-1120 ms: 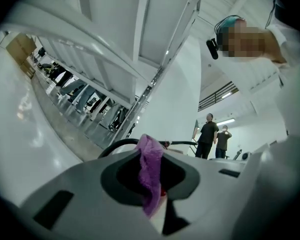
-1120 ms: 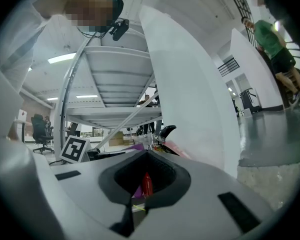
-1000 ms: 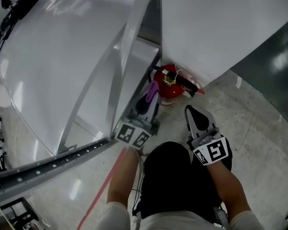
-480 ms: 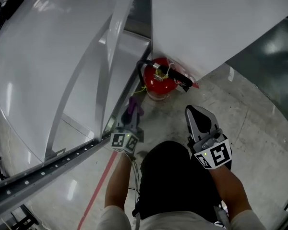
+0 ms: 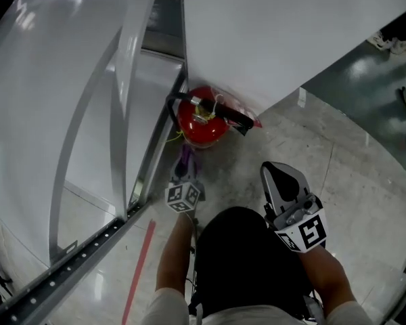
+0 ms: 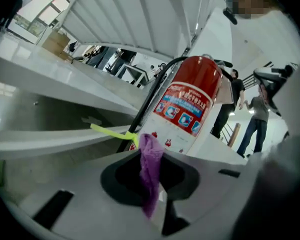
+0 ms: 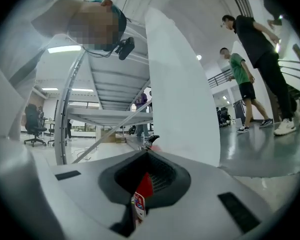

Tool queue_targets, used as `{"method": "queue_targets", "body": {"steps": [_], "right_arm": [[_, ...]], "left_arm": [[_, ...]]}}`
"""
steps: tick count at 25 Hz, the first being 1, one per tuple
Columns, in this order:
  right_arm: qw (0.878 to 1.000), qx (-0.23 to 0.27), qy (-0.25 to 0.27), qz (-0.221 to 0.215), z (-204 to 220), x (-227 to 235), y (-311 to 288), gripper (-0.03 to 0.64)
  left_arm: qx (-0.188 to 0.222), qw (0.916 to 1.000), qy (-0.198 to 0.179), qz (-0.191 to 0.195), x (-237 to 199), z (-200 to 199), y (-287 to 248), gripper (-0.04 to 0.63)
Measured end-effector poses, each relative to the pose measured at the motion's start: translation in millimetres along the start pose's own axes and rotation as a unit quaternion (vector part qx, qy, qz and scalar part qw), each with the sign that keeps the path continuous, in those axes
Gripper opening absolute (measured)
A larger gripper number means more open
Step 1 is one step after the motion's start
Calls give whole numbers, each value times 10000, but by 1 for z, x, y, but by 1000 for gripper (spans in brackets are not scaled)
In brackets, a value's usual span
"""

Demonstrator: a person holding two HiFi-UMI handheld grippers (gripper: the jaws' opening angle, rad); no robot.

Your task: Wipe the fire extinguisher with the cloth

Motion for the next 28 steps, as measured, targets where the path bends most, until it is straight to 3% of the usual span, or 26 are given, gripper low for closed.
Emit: {"method": "queue_targets", "body": {"steps": [7, 13, 28], "right_arm": [[9999, 24, 22, 121, -4, 4, 7, 12], [10000, 18, 39, 17, -5, 3, 7, 12], [9992, 249, -111, -297, -6, 7, 9, 12]], "left_arm": [[131, 9974, 706, 96, 3, 13, -18, 58], [582, 9856, 1577, 195, 22, 2, -14, 58], [1373, 9711, 1819, 714, 61, -81, 22, 58]]}}
Point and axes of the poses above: the fingertips, and each gripper's own axes: y backward along the fingers, x to its right, z out of its underside, the point moved 8 cm from there along y, backward along the fingers, and after that the axes turned 6 degrees about -x, right-handed, at the moved point
